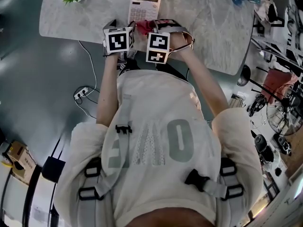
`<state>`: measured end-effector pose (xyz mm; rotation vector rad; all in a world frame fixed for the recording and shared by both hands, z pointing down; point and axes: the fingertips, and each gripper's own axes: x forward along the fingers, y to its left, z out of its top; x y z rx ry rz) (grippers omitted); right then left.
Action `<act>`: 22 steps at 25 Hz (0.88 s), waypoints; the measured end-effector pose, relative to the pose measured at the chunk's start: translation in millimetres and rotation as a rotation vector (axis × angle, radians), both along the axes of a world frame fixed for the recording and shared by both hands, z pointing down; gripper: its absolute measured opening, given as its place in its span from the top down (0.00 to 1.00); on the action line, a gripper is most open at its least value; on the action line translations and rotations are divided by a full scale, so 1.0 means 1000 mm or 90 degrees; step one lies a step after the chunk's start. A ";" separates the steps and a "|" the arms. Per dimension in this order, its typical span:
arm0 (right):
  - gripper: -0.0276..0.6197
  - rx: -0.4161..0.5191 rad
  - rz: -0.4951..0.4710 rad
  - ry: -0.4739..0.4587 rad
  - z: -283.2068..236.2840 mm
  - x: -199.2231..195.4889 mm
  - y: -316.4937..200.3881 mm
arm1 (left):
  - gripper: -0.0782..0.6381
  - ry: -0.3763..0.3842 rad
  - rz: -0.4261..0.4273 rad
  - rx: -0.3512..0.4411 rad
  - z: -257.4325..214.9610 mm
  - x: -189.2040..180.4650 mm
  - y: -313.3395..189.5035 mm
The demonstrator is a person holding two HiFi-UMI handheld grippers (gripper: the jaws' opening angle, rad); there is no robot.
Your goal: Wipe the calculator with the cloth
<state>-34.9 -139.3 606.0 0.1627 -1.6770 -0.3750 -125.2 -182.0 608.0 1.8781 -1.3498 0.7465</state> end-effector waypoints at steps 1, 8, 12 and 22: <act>0.87 0.000 -0.001 0.001 0.000 0.001 0.002 | 0.46 0.000 0.000 0.000 0.000 0.001 0.000; 0.87 -0.007 0.005 -0.007 -0.001 0.001 0.003 | 0.46 0.000 0.001 0.000 -0.002 0.001 0.001; 0.87 -0.012 -0.001 -0.006 -0.001 0.001 0.004 | 0.46 0.001 0.000 0.003 -0.002 0.001 0.001; 0.87 0.065 0.025 -0.026 -0.047 0.005 -0.066 | 0.51 0.045 -0.035 0.032 -0.031 -0.006 -0.005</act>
